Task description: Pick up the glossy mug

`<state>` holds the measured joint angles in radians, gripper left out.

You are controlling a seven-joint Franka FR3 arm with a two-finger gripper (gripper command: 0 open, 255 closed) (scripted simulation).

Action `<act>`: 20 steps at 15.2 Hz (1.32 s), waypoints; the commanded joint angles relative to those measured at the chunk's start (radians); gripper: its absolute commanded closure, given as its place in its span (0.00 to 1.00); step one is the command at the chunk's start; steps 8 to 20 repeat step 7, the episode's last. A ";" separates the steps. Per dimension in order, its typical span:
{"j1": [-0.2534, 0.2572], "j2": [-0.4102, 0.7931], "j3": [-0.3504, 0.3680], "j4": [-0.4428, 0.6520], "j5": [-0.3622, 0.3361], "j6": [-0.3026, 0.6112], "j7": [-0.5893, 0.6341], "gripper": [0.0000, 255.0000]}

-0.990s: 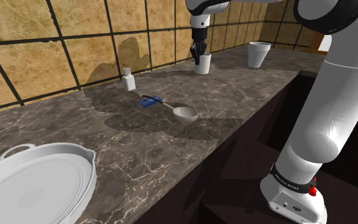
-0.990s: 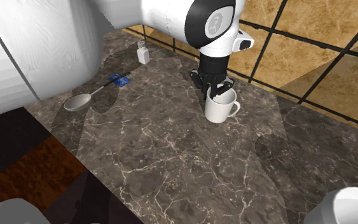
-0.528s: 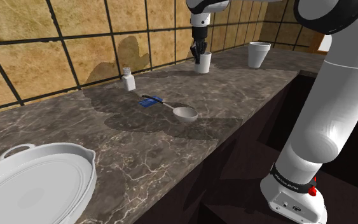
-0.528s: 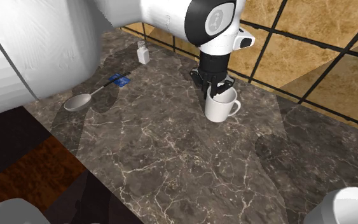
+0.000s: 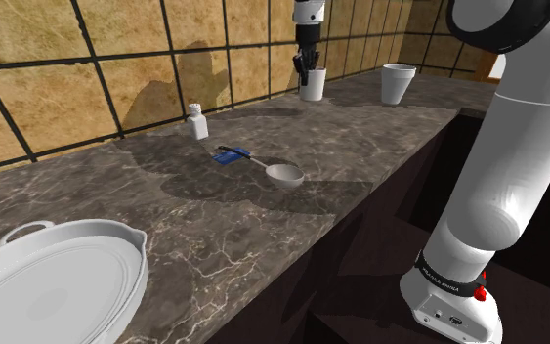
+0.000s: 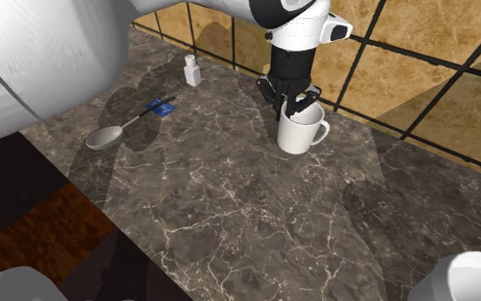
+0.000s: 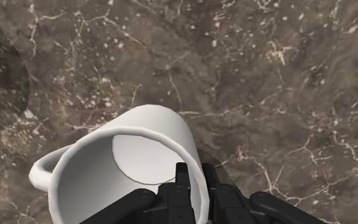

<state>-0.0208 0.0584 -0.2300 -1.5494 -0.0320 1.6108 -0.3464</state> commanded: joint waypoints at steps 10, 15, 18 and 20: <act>-0.003 0.025 -0.002 0.115 0.006 -0.090 -0.006 1.00; -0.003 0.025 -0.002 0.115 0.006 -0.090 -0.006 1.00; -0.003 0.025 -0.002 0.115 0.006 -0.090 -0.006 1.00; -0.003 0.025 -0.002 0.115 0.006 -0.090 -0.006 1.00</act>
